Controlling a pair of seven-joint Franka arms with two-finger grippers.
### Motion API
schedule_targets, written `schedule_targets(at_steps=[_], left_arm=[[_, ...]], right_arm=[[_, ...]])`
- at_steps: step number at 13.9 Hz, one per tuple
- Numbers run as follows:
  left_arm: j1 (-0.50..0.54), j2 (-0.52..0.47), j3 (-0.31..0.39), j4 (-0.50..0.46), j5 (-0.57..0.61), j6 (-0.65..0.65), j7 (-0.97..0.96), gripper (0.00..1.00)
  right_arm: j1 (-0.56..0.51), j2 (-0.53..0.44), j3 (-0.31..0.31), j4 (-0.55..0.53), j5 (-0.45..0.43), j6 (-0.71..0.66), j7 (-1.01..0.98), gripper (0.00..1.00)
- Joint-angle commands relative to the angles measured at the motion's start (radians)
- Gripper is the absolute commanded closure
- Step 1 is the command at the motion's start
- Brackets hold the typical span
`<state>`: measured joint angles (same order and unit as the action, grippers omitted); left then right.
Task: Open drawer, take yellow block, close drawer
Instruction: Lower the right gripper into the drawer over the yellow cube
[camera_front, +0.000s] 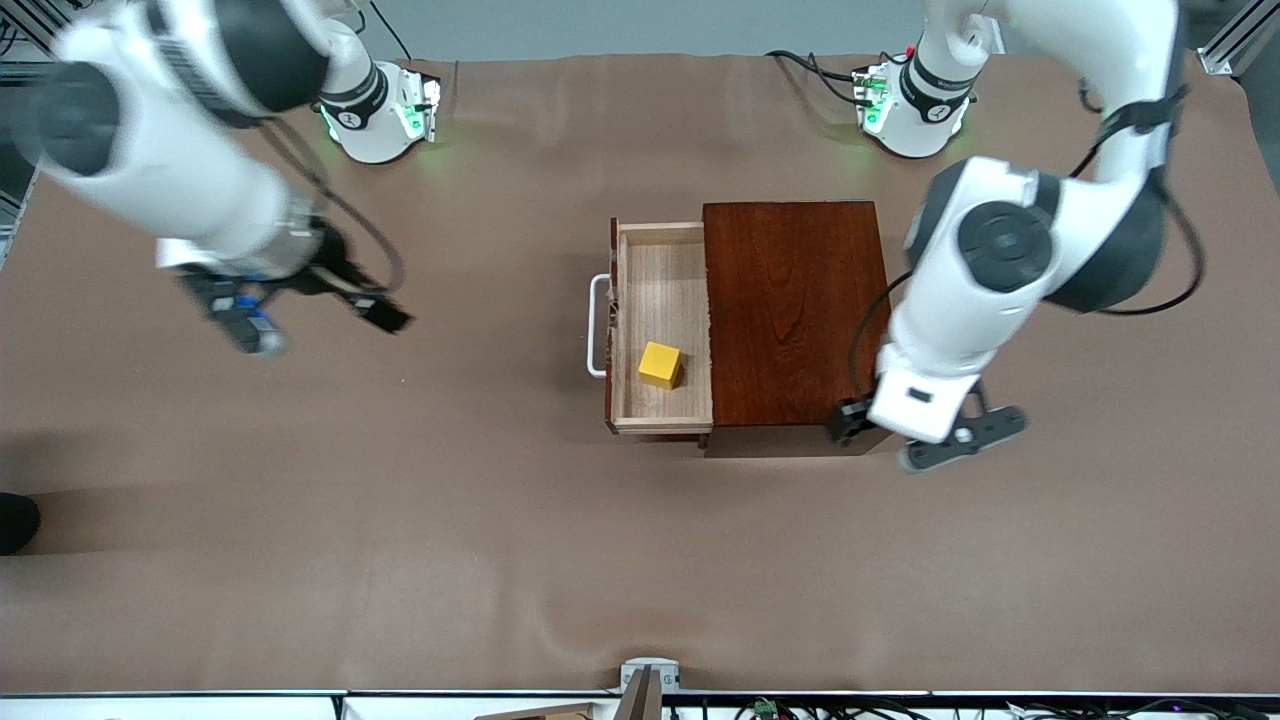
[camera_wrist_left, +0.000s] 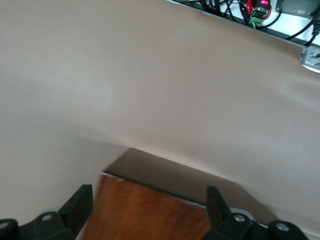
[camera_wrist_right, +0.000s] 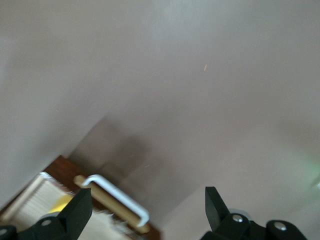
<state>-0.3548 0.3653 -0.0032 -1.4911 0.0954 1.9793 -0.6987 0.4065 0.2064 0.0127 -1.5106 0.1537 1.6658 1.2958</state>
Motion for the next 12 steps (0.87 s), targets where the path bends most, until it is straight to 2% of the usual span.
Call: schedule_targets(at_steps=[1, 3, 6, 12], left_arm=[[0.031, -0.130, -0.011, -0.144, 0.001, 0.001, 0.085, 0.00], [0.034, -0.152, -0.011, -0.162, 0.000, -0.014, 0.148, 0.00], [0.075, -0.203, -0.012, -0.161, -0.003, -0.114, 0.282, 0.00], [0.227, -0.316, -0.012, -0.141, -0.045, -0.305, 0.600, 0.00]], right_arm=[[0.075, 0.123, -0.011, 0.137, 0.010, -0.012, 0.344, 0.00], [0.115, 0.183, -0.011, 0.174, 0.012, 0.043, 0.582, 0.00], [0.210, 0.237, -0.013, 0.176, 0.006, 0.184, 0.909, 0.00], [0.311, 0.360, -0.014, 0.185, 0.003, 0.350, 1.195, 0.00]])
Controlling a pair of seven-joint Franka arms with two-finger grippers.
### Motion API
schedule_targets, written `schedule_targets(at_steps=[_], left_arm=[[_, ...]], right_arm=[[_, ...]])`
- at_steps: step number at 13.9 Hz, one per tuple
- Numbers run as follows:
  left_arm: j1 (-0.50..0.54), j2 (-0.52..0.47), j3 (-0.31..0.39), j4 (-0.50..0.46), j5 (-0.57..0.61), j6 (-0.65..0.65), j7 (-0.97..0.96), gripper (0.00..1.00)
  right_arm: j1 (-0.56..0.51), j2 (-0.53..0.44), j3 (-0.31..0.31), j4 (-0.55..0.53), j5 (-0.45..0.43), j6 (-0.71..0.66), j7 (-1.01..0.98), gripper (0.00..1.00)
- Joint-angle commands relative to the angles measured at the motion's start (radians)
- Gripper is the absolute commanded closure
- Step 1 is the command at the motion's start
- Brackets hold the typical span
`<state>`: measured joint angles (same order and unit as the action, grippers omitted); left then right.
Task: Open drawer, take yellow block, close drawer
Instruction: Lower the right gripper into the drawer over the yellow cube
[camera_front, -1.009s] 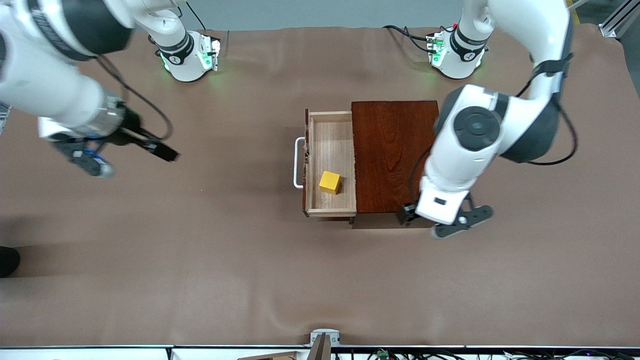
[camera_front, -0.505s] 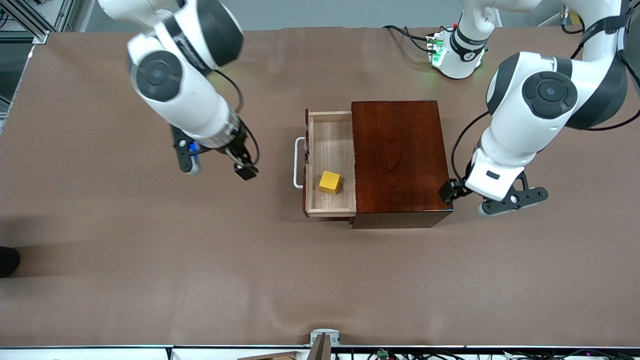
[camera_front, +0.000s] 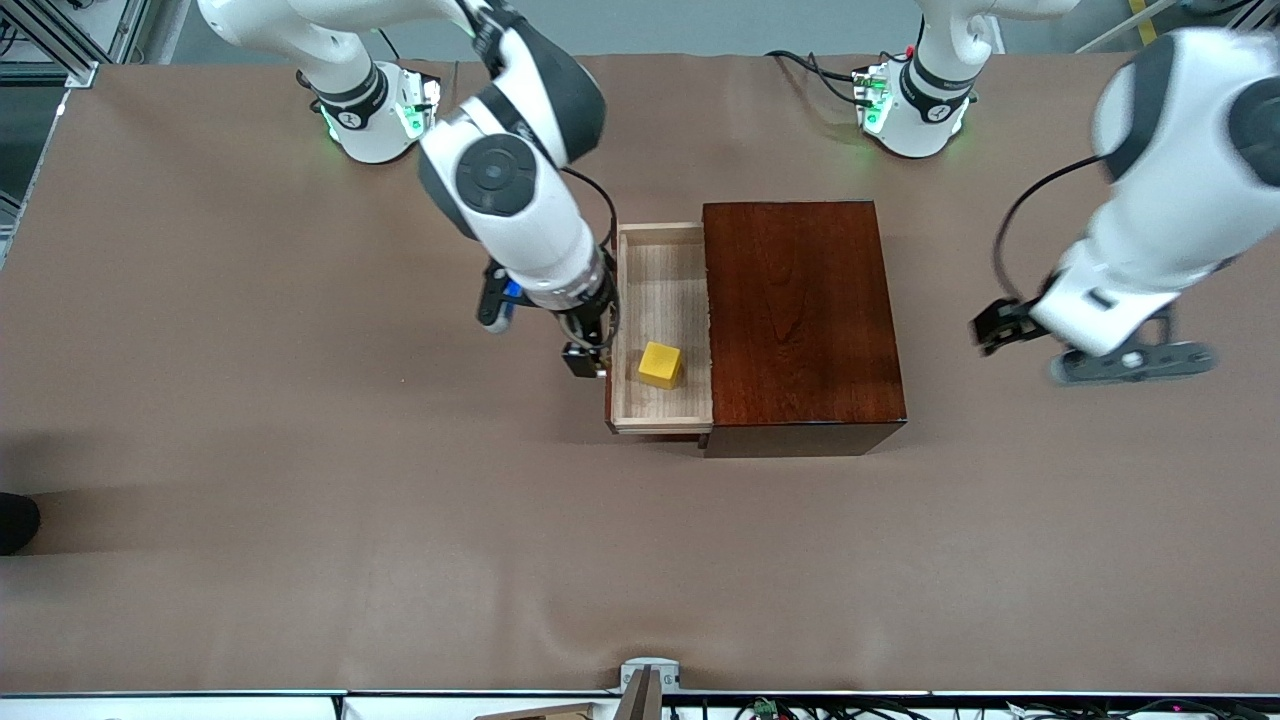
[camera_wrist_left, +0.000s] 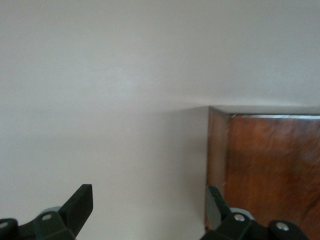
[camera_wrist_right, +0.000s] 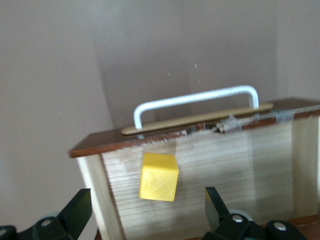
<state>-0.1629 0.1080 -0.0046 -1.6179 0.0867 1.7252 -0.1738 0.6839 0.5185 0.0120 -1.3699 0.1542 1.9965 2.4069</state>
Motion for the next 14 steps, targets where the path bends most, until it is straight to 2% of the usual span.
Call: schedule_targets(at_steps=[1, 4, 8, 11, 14], left_arm=[[0.066, -0.076, -0.011, -0.010, -0.045, -0.088, 0.124, 0.00], [0.150, -0.111, -0.011, -0.010, -0.047, -0.133, 0.285, 0.00], [0.146, -0.103, -0.023, 0.047, -0.051, -0.142, 0.261, 0.00], [0.164, -0.108, -0.092, 0.047, -0.068, -0.174, 0.140, 0.00], [0.239, -0.110, -0.195, 0.049, -0.070, -0.197, 0.125, 0.00]], right_arm=[[0.042, 0.063, -0.014, 0.043, 0.002, 0.043, 0.122, 0.00], [0.060, 0.097, -0.012, 0.043, 0.004, 0.096, 0.221, 0.00], [0.077, 0.127, -0.014, 0.041, -0.002, 0.160, 0.270, 0.00], [0.091, 0.150, -0.014, 0.035, -0.010, 0.212, 0.273, 0.00], [0.092, 0.164, -0.018, 0.034, -0.018, 0.229, 0.273, 0.00]])
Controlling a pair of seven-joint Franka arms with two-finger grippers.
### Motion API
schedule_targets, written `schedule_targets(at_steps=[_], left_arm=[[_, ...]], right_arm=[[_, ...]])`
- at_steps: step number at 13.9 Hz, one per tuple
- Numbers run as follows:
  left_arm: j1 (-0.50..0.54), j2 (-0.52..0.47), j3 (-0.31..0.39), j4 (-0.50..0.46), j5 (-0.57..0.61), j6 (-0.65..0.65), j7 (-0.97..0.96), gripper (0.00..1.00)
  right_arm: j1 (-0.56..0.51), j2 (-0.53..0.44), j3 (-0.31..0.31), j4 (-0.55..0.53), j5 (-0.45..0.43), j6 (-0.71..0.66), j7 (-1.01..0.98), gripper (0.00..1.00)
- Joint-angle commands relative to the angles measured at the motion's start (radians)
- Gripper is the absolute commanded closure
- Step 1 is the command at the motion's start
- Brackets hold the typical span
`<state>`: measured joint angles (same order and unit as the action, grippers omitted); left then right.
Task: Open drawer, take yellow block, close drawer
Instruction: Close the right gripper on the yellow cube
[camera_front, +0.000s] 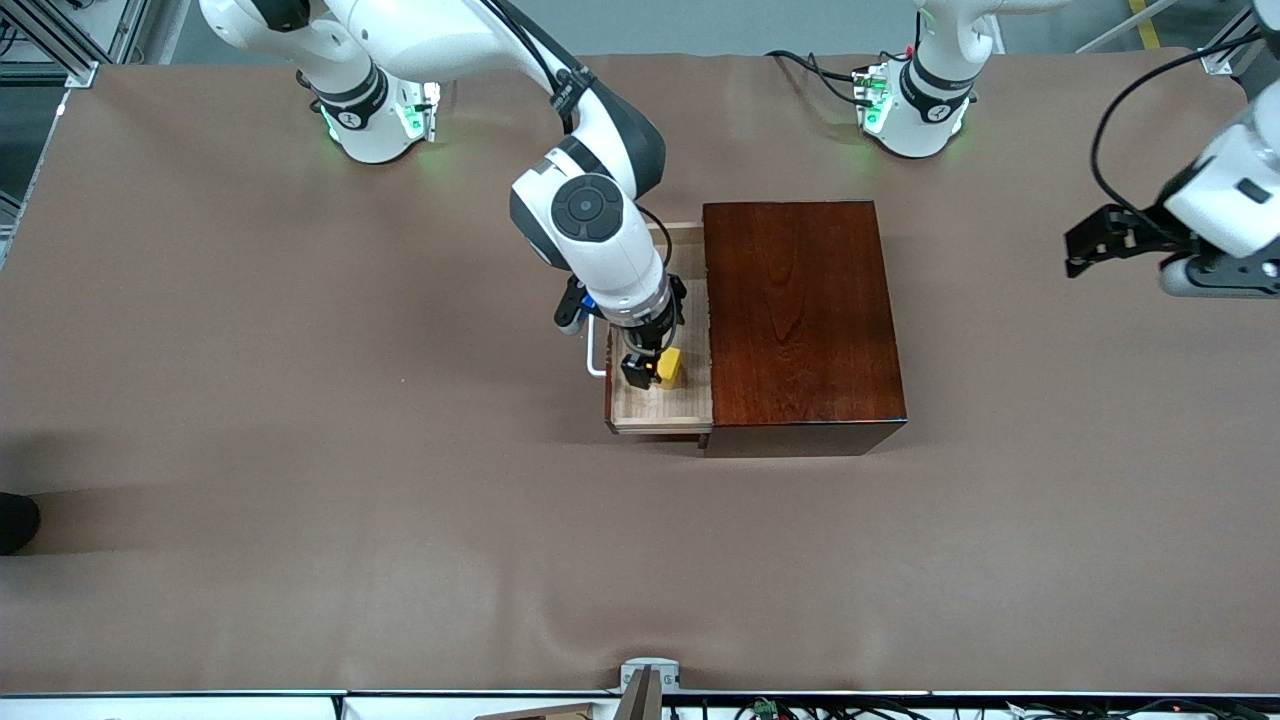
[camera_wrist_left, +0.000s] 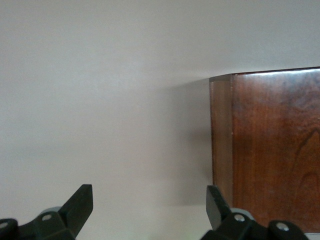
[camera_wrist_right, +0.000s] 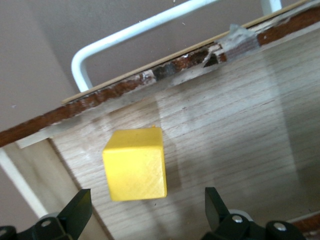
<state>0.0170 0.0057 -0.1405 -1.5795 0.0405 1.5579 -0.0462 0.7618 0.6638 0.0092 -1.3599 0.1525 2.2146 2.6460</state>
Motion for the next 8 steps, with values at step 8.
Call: schedule_targets(at_steps=[8], left_arm=[[-0.002, 0.000, 0.047, 0.018, -0.074, -0.036, 0.046, 0.00]], right_arm=[[0.011, 0.048, -0.017, 0.019, -0.047, 0.036, 0.034, 0.00]])
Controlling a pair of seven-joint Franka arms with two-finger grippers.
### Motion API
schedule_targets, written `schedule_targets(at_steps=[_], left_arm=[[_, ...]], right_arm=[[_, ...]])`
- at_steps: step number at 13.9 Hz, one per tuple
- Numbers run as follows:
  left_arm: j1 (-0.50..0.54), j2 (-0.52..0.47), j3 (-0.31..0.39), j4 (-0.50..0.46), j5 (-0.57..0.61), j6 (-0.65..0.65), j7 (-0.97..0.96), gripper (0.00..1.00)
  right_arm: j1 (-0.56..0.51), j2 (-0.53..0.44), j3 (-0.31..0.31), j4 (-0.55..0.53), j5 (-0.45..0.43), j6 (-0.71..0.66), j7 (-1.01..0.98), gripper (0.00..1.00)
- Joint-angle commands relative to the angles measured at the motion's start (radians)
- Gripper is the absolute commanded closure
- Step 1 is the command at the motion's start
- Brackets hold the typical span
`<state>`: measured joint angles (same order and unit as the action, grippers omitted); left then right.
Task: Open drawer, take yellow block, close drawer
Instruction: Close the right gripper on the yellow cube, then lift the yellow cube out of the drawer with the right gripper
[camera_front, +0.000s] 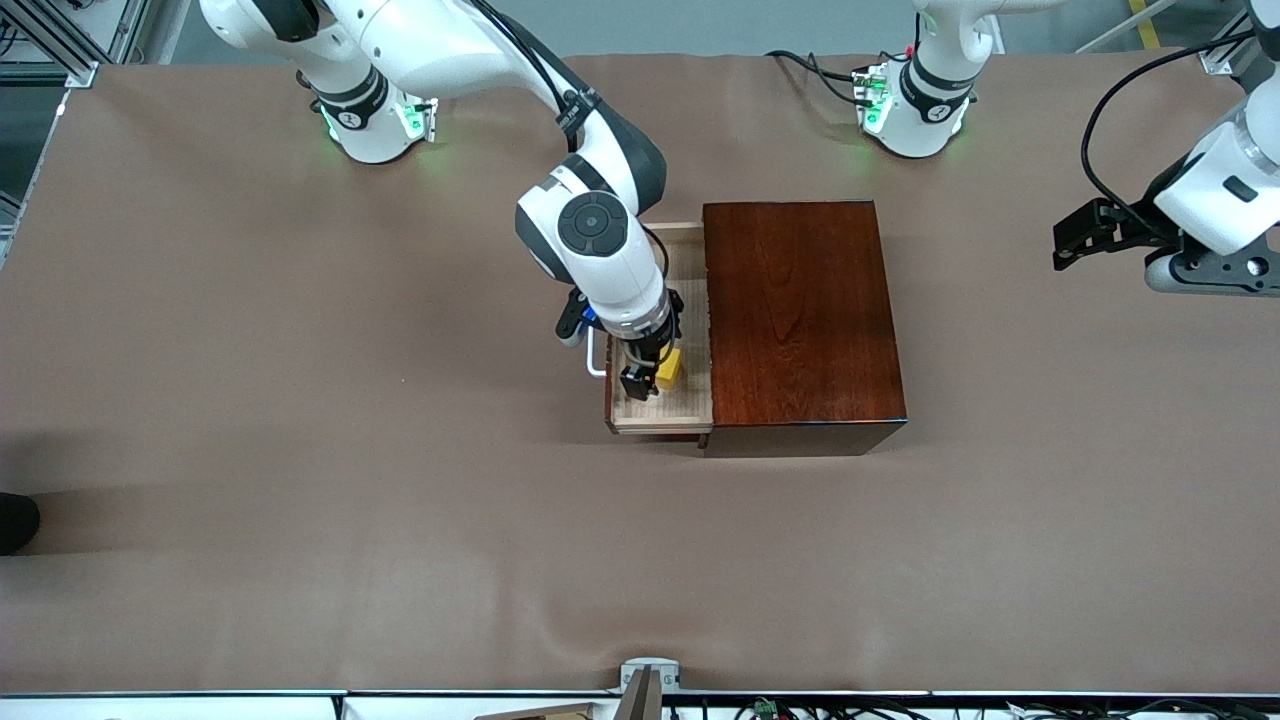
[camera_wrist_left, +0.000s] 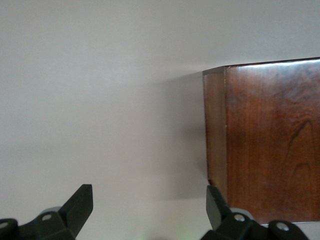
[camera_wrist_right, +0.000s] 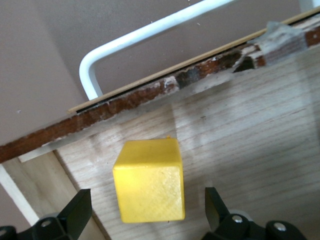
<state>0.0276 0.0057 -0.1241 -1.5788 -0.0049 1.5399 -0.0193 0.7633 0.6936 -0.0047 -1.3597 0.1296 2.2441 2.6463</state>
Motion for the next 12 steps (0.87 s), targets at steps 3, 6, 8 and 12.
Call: schedule_targets(at_steps=[3, 6, 8, 12], left_arm=[[-0.009, 0.007, 0.034, 0.031, -0.026, -0.018, 0.024, 0.00], [-0.017, 0.019, 0.032, 0.031, -0.018, -0.018, 0.006, 0.00], [-0.021, 0.025, 0.024, 0.036, 0.002, -0.014, -0.004, 0.00], [-0.011, 0.036, 0.024, 0.039, 0.002, 0.005, -0.001, 0.00]], right_arm=[[0.011, 0.023, -0.001, 0.019, -0.036, 0.019, 0.034, 0.53], [0.005, 0.018, -0.001, 0.024, -0.038, 0.011, 0.029, 0.75], [-0.013, -0.003, 0.000, 0.033, -0.038, -0.036, 0.021, 0.75], [-0.048, -0.009, 0.009, 0.206, -0.021, -0.294, 0.018, 0.75]])
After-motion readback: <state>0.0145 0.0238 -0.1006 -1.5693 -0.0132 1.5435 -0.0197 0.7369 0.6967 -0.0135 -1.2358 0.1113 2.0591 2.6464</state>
